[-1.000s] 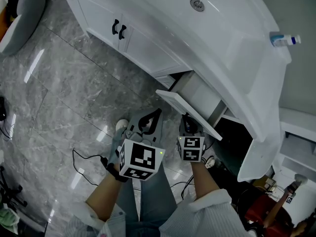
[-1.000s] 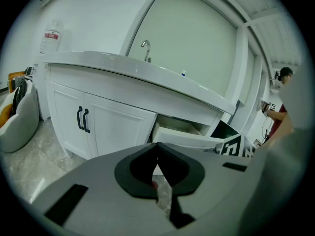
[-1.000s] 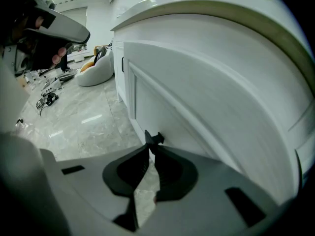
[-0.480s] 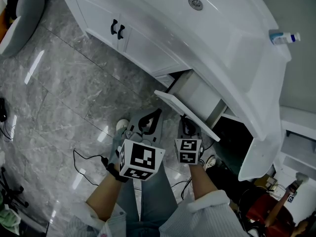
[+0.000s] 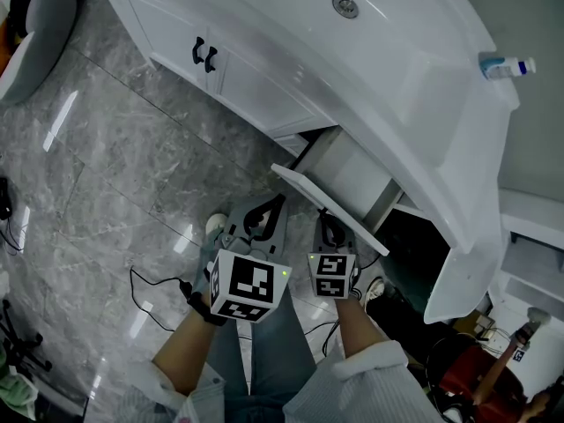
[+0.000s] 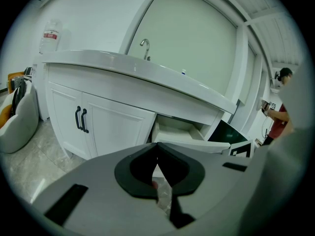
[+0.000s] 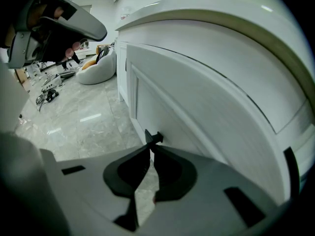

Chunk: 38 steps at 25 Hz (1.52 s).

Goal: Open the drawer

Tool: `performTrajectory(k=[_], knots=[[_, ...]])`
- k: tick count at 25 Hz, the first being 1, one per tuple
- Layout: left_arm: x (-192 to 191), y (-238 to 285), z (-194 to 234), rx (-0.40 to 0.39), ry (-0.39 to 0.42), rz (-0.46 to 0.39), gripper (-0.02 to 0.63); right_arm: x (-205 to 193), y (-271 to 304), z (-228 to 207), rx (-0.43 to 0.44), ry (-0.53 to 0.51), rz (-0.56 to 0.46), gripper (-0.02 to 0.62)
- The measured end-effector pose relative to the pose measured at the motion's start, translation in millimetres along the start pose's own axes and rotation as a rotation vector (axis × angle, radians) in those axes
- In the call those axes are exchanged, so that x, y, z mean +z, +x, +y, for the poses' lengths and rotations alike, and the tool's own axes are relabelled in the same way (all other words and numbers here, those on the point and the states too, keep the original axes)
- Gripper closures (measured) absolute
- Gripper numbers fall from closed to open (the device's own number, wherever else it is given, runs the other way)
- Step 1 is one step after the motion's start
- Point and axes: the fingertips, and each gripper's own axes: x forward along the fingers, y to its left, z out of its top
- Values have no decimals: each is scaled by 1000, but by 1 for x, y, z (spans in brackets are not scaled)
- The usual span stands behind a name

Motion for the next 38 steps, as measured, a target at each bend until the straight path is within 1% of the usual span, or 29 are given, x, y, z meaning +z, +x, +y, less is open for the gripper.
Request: performTrajectory(k=[7,11,14,19,22,29,38], knots=[[-2,-1,2,13,0,1,589,-3,3,2,-9,36,-1,558],[-2,-2,2,19,5,4,589,-5,8,2,-34,113,11,544],[-1,-4,1,25,11,3,589,-7,9,0,-40,151,11,540],[1,-11,1,38,21,4,589,-6,1,1,-44,184,-5,540],[5,-19,-1,50,16,7,589,0,-13,7,-26,201,-21,540],[30,-47,-3,79,7,-6,591,47,-60,23,30,269,-120,540],[89,-90,-3,100,-3,-69,590,138,-129,39,140,338,-261,545]])
